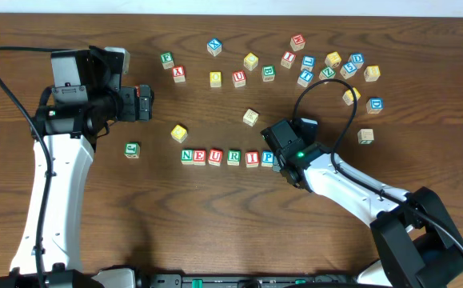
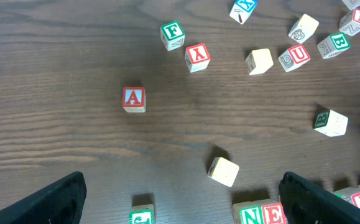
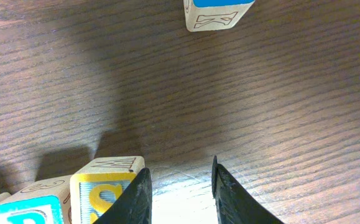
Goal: Spell out NEURIPS
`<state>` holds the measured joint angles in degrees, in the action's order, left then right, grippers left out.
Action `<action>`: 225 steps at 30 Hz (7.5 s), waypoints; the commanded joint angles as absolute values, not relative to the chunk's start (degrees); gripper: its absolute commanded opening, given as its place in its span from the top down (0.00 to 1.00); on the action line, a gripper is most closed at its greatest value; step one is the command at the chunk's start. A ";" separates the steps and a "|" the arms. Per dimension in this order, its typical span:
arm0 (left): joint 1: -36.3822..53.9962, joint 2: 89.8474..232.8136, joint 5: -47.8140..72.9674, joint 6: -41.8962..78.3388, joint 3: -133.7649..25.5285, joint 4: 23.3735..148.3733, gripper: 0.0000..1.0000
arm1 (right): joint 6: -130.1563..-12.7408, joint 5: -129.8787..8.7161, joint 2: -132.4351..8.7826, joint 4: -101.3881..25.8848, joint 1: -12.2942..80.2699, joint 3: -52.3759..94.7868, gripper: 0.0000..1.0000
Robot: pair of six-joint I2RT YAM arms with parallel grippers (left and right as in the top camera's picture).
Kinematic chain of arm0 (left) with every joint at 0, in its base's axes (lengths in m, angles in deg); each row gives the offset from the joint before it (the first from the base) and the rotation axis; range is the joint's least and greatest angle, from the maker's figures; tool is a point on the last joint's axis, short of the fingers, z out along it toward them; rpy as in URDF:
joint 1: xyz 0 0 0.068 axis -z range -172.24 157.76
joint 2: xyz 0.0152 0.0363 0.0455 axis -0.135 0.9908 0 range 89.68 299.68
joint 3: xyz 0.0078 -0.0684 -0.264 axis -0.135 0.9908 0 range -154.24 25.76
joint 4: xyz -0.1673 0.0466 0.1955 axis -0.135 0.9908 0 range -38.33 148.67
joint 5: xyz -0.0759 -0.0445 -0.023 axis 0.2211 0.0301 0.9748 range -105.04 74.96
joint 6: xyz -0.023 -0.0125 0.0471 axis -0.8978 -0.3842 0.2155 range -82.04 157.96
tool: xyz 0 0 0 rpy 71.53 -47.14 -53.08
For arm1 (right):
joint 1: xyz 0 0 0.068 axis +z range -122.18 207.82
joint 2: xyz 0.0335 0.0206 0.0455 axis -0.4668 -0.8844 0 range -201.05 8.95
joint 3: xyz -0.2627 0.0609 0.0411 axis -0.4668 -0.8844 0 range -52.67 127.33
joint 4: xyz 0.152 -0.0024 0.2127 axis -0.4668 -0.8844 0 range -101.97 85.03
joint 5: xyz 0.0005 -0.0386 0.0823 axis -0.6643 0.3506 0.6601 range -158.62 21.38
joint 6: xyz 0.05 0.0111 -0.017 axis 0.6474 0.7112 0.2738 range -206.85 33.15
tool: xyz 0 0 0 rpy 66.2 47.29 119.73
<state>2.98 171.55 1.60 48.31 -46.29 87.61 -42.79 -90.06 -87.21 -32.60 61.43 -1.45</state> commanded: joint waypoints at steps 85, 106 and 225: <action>2.79 171.33 2.30 48.22 -47.60 87.65 0.02 | -45.37 -84.50 -87.74 -28.28 59.81 -2.17 0.76; 2.79 171.33 2.30 48.22 -47.60 87.65 0.03 | -45.35 -81.53 -87.74 -26.53 59.88 -2.17 0.76; 2.85 171.33 2.35 46.45 -47.60 91.06 0.02 | -52.67 -64.22 -87.72 -28.91 66.92 -2.00 0.61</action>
